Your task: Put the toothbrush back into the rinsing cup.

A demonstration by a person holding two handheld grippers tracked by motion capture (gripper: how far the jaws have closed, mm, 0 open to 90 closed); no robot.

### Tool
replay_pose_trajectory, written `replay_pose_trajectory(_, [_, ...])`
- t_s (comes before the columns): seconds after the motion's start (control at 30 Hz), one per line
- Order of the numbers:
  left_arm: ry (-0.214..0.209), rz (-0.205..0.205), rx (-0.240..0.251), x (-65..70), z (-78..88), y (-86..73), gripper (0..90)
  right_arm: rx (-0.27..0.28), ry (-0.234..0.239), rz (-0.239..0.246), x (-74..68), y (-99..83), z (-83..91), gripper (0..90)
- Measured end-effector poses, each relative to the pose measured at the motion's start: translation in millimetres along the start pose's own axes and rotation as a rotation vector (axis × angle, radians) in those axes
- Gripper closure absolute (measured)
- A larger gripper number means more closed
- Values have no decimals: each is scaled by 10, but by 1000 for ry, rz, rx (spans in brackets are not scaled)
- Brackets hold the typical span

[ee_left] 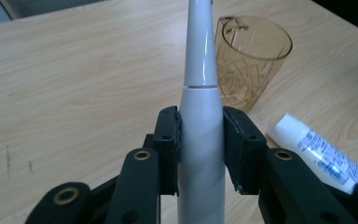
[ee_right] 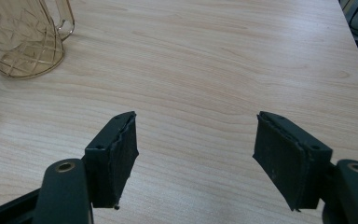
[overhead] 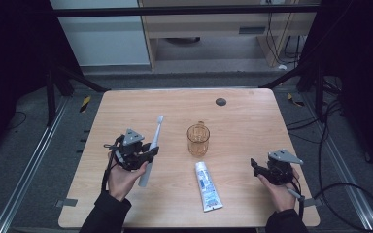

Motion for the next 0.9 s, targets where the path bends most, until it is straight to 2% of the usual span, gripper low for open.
replay_pose_trajectory(0.33, [4, -12, 108, 31, -69, 302, 670, 12, -8, 11, -1, -1, -4, 299])
replay_pose_trajectory(0.57, [-8, -5, 177, 12, -124, 519, 670, 20, -17, 26, -7, -5, -13, 295])
replay_pose_trajectory(0.9, [-2, -11, 282, 0, -231, 780, 670, 30, -23, 38, -17, -7, -25, 279])
Point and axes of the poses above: each handheld gripper's, and its own axes: z roughly backward along the jaws, y roughly out of its top, x roughly to its right, the point moved 3 cm from there along -z, roughly forward along the jaws, and after that the axes turned 12 degrees about -y, right-handed, at the moved point
